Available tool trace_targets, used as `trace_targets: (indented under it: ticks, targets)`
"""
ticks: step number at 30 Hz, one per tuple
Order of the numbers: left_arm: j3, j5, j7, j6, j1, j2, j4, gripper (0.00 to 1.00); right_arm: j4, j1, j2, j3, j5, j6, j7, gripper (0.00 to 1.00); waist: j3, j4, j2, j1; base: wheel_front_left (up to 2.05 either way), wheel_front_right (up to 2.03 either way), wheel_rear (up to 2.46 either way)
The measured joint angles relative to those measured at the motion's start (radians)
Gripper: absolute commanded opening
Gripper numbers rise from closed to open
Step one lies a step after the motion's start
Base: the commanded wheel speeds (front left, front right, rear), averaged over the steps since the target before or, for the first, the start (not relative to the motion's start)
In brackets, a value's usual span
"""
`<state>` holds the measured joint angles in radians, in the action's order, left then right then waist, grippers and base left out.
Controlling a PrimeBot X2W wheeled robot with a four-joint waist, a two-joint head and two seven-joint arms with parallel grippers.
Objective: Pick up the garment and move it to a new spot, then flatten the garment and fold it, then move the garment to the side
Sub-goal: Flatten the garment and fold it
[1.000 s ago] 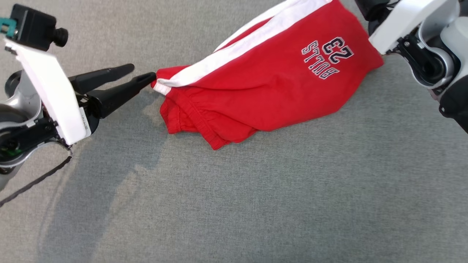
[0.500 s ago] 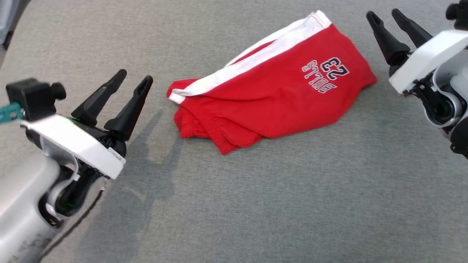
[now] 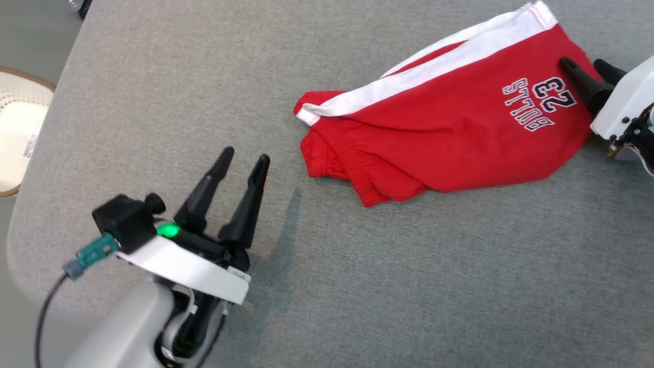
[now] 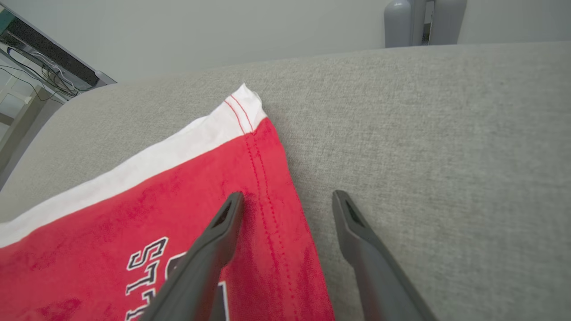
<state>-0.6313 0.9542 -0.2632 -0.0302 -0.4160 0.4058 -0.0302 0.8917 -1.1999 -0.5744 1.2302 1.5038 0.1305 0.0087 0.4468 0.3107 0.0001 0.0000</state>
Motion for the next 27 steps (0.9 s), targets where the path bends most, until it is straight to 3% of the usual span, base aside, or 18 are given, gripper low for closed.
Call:
trace_targets:
  ticks: [7, 13, 14, 16, 27]
  targets:
    - [0.093, -0.105, 0.0, 0.088, 0.114, -0.165, -0.051, 1.0, 0.062, -0.031, 0.002, -0.016, 0.062, 0.0, 0.147, 1.0, 0.015, 0.042, 0.0, 0.0, 0.0, 0.0, 0.0]
    - [0.158, -0.186, 0.0, 0.128, 0.146, -0.24, -0.073, 1.0, 0.045, -0.034, 0.016, -0.068, 0.175, 0.0, 0.306, 1.0, 0.011, 0.058, 0.0, 0.0, 0.0, 0.0, 0.0]
    - [0.168, -0.203, 0.0, 0.133, 0.147, -0.247, -0.075, 1.0, 0.031, -0.029, 0.021, -0.072, 0.181, 0.0, 0.314, 0.87, 0.01, 0.058, 0.0, 0.0, 0.0, 0.0, 0.0]
    - [0.185, -0.229, 0.0, 0.14, 0.148, -0.261, -0.078, 1.0, 0.014, -0.02, 0.031, -0.074, 0.183, 0.0, 0.321, 0.0, 0.004, 0.058, 0.0, 0.0, 0.0, 0.0, 0.0]
    - [0.227, -0.3, 0.0, 0.155, 0.173, -0.298, -0.102, 1.0, -0.034, 0.029, 0.046, -0.094, 0.141, 0.0, 0.202, 0.0, -0.043, 0.026, 0.0, 0.0, 0.0, 0.0, 0.0]
